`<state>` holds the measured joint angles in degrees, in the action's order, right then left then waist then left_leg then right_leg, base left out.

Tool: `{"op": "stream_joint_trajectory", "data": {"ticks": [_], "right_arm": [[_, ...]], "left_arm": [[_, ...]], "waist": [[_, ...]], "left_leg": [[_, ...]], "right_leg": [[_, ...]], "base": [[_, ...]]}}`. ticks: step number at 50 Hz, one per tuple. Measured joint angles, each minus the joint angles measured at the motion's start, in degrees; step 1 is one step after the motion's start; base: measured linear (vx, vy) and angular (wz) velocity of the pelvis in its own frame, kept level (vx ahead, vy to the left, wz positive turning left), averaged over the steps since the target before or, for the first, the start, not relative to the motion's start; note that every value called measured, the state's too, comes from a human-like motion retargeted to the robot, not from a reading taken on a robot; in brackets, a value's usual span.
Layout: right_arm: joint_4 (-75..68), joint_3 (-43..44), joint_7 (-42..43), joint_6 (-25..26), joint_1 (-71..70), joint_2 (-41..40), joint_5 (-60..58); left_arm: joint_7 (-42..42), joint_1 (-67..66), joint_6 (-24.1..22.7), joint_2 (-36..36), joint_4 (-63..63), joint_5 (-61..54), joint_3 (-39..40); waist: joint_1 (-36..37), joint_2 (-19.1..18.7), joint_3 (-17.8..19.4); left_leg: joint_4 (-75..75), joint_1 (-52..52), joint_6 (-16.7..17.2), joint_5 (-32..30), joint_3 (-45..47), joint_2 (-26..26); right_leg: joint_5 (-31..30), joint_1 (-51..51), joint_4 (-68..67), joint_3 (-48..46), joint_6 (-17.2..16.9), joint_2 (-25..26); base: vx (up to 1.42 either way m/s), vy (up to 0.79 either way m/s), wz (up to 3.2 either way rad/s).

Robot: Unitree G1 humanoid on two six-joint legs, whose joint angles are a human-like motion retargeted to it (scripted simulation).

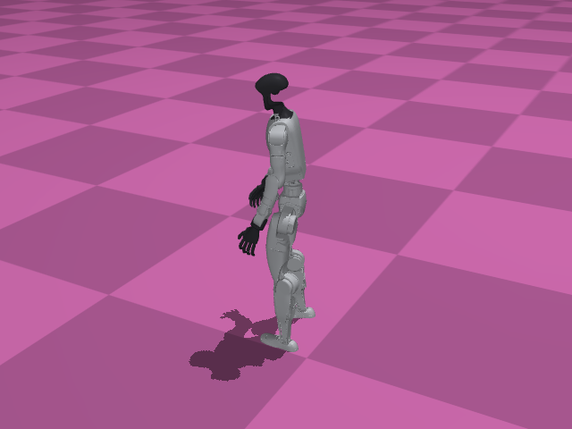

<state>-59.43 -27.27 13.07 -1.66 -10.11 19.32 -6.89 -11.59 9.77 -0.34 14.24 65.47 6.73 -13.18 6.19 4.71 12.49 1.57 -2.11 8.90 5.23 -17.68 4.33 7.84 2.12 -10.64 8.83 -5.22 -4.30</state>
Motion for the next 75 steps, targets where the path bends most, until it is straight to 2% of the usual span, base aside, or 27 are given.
{"op": "stream_joint_trajectory", "data": {"ticks": [4, 12, 15, 18, 22, 27, 30, 33, 35, 40, 45, 49, 52, 57, 60, 66, 69, 72, 75], "right_arm": [[0.79, -0.29, -0.9, -0.67, 0.68, 1.11, -0.59], [-0.24, 1.07, -1.75, 1.62, -0.55, 2.43, -1.44], [-1.34, 1.97, -1.6, 2.46, -1.06, 2.26, -0.83], [-1.91, 2.55, -1.35, 2.68, -1.33, 2.03, -0.09], [-1.97, 3.1, -1.09, 2.32, -1.67, 1.69, 0.44], [-1.8, 3.97, -0.85, 1.77, -1.82, 1.32, 0.63], [-1.86, 4.23, -0.61, 1.83, -2.34, 0.94, 0.71], [-1.75, 3.77, -0.34, 1.64, -2.95, 0.39, 0.61], [-1.43, 3.14, -0.16, 1.23, -3.28, 0.04, 0.3], [0.34, 1.76, -0.03, 0.47, -3.86, -0.15, -0.42], [2.31, 1.05, 0.04, 0.46, -4.12, 0.63, 0.03], [2.85, 0.48, 0.09, 0.83, -3.48, 1.01, -0.3], [2.08, 0.21, -0.58, 1.01, -3.51, 1.08, -0.89], [-0.32, 0.0, -2.03, 0.61, -3.45, 1.33, -1.71], [-1.77, 0.42, -2.53, 0.85, -3.64, 1.68, -1.62], [-3.83, 2.45, -2.37, 2.55, -3.58, 2.18, -1.31], [-4.51, 3.66, -2.4, 3.18, -4.19, 2.23, -1.19], [-4.37, 4.32, -2.23, 3.11, -3.85, 2.17, -0.99], [-3.88, 4.63, -2.0, 2.63, -3.13, 2.01, -0.71]], "left_arm": [[-0.23, 2.0, 0.12, -1.62, 4.12, 1.97, -0.17], [0.86, 2.67, 2.85, -2.23, 7.53, 0.34, 1.66], [1.66, 1.81, 3.64, -1.71, 7.56, -0.55, 2.96], [2.42, 0.37, 3.99, -1.08, 7.25, -0.85, 3.86], [3.15, -1.66, 3.96, -0.51, 7.08, -0.79, 4.56], [3.51, -3.17, 3.93, -0.79, 7.73, -0.33, 4.5], [3.51, -3.42, 4.13, -0.89, 7.51, -0.05, 3.76], [3.26, -3.56, 4.02, -0.64, 6.77, 0.46, 2.67], [2.97, -3.59, 3.72, -0.36, 6.3, 0.92, 2.07], [2.0, -3.26, 3.19, 0.19, 4.99, 1.0, 1.26], [1.09, -2.58, 2.67, 0.36, 2.66, -1.04, -0.29], [0.52, -2.33, 1.93, 0.36, 0.7, -1.41, -1.4], [0.71, -1.62, 1.44, 0.05, -0.12, -0.26, -1.07], [1.4, -1.42, 0.5, -1.19, -0.68, 1.87, 0.54], [1.83, -1.3, 0.6, -1.86, -0.45, 2.58, 0.95], [2.64, -1.72, 2.15, -2.21, 0.65, 3.86, 0.72], [3.11, -1.29, 3.09, -2.0, 1.79, 4.41, 1.14], [3.26, -1.65, 3.41, -1.66, 2.96, 4.56, 1.67], [3.23, -1.99, 3.42, -1.25, 4.23, 4.42, 2.3]], "waist": [[1.33, 0.45, -0.66], [0.9, 3.23, -1.31], [1.06, 4.27, -1.8], [0.89, 4.72, -2.6], [0.12, 3.95, -3.79], [-0.23, 1.63, -3.78], [-0.27, -0.11, -2.7], [-0.43, -1.78, -1.46], [-0.72, -2.38, -0.91], [-2.39, -3.14, -0.24], [-4.85, -3.14, 0.42], [-5.22, -1.47, 0.31], [-3.64, -0.73, 0.26], [0.22, -1.31, -0.15], [1.54, -1.42, -0.21], [1.73, -0.25, -0.58], [1.32, 0.59, -0.8], [0.81, 0.95, -1.56], [0.32, 0.7, -2.56]], "left_leg": [[1.84, 1.85, 0.04, -0.45, -0.26, 0.0], [-5.22, 5.3, -3.88, 7.37, 30.98, -2.96], [-7.54, 4.84, -4.69, 9.67, 36.47, -3.57], [-8.53, 3.9, -4.13, 10.99, 42.04, -4.87], [-7.25, 2.44, -2.4, 7.85, 48.97, -7.56], [-4.14, 1.25, -0.44, 4.75, 46.11, -8.77], [-4.01, 0.58, -0.49, 4.88, 42.58, -9.47], [-5.1, -0.14, -0.62, 5.14, 39.44, -10.51], [-5.96, -0.35, -0.58, 5.33, 37.26, -10.73], [-6.97, -0.26, -0.52, 5.24, 30.8, -10.29], [-5.91, -0.05, -1.47, 4.17, 22.97, -8.6], [-4.23, 0.25, -2.19, 2.92, 17.55, -5.78], [-2.78, 0.54, -2.15, 1.76, 14.72, -4.56], [-0.43, 1.36, -2.33, 0.04, 11.03, -4.58], [-0.36, 2.26, -3.57, 0.43, 12.8, -4.5], [-5.72, 4.04, -6.03, 4.03, 29.1, -4.17], [-11.27, 5.61, -6.92, 7.3, 34.43, -4.36], [-14.01, 5.79, -6.92, 10.02, 38.09, -5.12], [-13.16, 4.6, -5.56, 10.5, 41.9, -6.43]], "right_leg": [[-0.02, -1.18, 2.07, -9.07, -1.55, -2.28], [0.53, -1.11, 2.06, -23.78, -3.77, -6.47], [0.53, -1.46, 2.67, -28.3, -4.24, -7.55], [0.59, -1.88, 3.29, -32.49, -4.71, -7.99], [1.0, -2.53, 3.63, -37.73, -4.55, -7.38], [1.63, -4.23, 2.01, -42.63, -2.45, -6.56], [1.99, -4.34, -2.56, -43.31, 1.58, -6.86], [4.18, -1.58, -12.03, -39.13, 6.16, -7.43], [6.62, 1.36, -18.87, -34.7, 7.37, -7.7], [9.85, 6.05, -24.96, -23.68, 6.87, -5.64], [9.06, 5.31, -15.33, -8.77, 4.37, -0.62], [3.64, 2.86, -4.85, 0.87, 0.81, 0.58], [-0.64, 1.37, -0.21, 0.94, -0.57, -0.27], [-1.95, 0.04, 2.74, -4.6, -2.6, -1.33], [-2.33, -0.27, 3.5, -7.78, -3.67, -2.14], [-1.97, -0.52, 3.56, -15.43, -4.34, -5.47], [-1.65, -0.34, 3.3, -19.26, -4.68, -7.08], [-1.3, -0.4, 3.17, -23.07, -4.86, -7.9], [-0.88, -0.65, 3.05, -26.93, -4.83, -7.88]], "base": [[-0.04, -0.16, 1.66], [-0.04, -0.1, 1.76], [-0.02, -0.02, 1.4], [0.0, 0.04, 1.27], [0.02, 0.1, 1.14], [0.03, 0.16, 0.94], [0.04, 0.17, 0.9], [0.05, 0.13, 0.92], [0.05, 0.08, 0.97], [0.05, 0.01, 1.15], [0.04, -0.07, 1.44], [0.02, -0.15, 1.34], [-0.01, -0.18, 0.92], [-0.04, -0.19, 0.73], [-0.06, -0.16, 0.97], [-0.05, -0.09, 1.23], [-0.04, -0.02, 1.25], [-0.02, 0.02, 1.19], [0.0, 0.06, 1.15]]}}
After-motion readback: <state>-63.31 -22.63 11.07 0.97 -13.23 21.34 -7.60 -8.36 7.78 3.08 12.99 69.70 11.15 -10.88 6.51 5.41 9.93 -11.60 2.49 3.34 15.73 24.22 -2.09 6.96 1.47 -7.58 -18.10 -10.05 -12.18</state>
